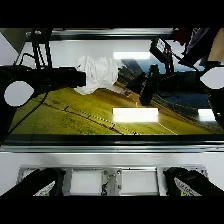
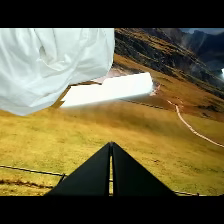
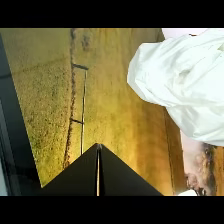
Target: Fold the clothes and pants, and hang the long-sleeved shirts on hangers.
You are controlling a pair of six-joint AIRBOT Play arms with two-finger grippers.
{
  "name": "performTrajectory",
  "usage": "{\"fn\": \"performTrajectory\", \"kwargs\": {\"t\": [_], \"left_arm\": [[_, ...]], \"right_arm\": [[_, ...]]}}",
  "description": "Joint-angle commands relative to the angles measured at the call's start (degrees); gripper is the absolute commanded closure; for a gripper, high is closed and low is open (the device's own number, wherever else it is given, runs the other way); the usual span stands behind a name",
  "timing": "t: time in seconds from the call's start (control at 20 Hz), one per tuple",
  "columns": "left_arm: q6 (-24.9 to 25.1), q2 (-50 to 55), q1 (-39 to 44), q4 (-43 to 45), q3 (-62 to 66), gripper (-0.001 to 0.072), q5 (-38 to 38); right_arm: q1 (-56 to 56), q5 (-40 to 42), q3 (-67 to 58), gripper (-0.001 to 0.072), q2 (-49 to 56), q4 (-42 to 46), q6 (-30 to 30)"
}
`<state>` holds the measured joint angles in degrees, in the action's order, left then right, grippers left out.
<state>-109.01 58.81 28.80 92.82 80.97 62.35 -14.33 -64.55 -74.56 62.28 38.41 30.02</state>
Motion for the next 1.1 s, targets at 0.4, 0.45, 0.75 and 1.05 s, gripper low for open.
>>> {"fn": "performTrajectory", "kwargs": {"t": [0.4,0.45,0.75,1.05], "left_arm": [[0.0,0.0,0.0,0.0,0.0,0.0688,0.0],[0.0,0.0,0.0,0.0,0.0,0.0688,-0.1],[0.6,3.1,-1.5,1.2,0.1,-0.0013,-7.4],[0.7,19.6,-13.4,0.0,0.8,-0.0013,-12.6]], "right_arm": [[0.0,0.0,0.0,0.0684,0.0,0.0,0.0],[0.0,0.0,0.0,0.0685,0.0,0.0,0.0],[0.0,0.0,0.0,0.0685,0.0,0.0,0.0],[0.0,0.0,0.0,0.0685,0.0,0.0,0.0]]}}
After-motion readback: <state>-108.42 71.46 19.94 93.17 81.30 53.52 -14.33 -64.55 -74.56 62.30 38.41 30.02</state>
